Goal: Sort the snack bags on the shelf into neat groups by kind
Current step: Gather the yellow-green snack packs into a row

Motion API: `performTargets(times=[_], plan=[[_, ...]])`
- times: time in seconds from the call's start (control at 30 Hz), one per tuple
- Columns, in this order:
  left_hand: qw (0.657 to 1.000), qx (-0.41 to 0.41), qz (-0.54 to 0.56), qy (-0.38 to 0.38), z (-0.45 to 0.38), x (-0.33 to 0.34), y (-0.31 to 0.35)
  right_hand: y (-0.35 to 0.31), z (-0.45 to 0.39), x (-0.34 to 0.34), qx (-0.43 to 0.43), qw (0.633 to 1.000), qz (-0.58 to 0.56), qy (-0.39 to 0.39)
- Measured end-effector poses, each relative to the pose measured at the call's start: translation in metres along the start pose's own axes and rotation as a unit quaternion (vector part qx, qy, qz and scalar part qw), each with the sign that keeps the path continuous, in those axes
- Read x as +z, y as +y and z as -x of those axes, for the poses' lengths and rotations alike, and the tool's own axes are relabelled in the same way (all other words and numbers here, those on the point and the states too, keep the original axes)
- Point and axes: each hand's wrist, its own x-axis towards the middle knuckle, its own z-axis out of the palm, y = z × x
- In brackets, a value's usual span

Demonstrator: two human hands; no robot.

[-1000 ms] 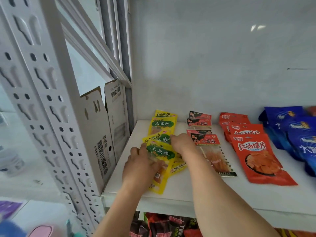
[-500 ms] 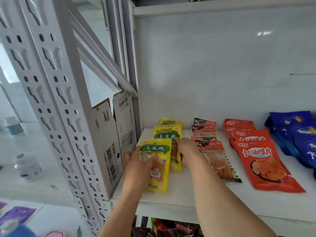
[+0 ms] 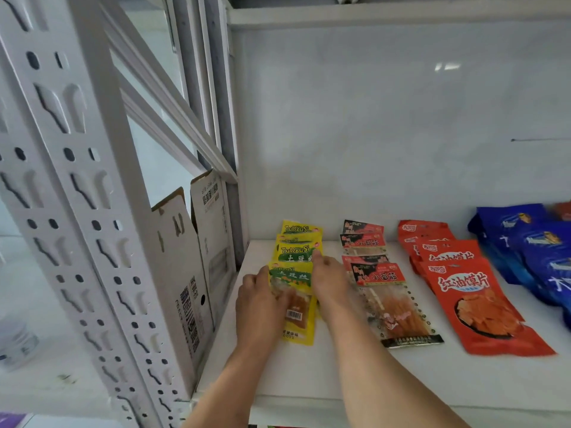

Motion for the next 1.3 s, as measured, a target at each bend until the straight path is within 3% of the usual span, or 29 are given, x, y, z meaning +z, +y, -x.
performTargets(times=[0.1,0.4,0.63,0.87,1.2,1.3], plan=[[1.000,-0.002,-0.027,-0.015,-0.004,0.005,0.000,-0.001,-0.002,0.002,-0.003,1.000,0.012,-0.012],[0.994,-0.051,0.031,-0.093,-0.017,0.009,0.004,0.006,-0.011,0.007,-0.018,0.993,0.110,-0.027],[0.991,-0.089,0.082,-0.061,-0.068,0.007,0.005,0.009,-0.032,0.007,-0.037,0.990,0.124,-0.048],[0.981,-0.087,0.076,-0.153,-0.105,0.025,0.001,0.016,-0.056,0.018,-0.053,0.990,0.111,-0.061],[0.986,-0.083,0.078,-0.120,-0.107,0.028,-0.002,0.014,-0.075,0.030,-0.054,0.987,0.120,-0.086],[0.990,-0.094,0.059,-0.091,-0.093,0.018,0.001,0.002,-0.082,0.031,-0.067,0.977,0.190,-0.075]])
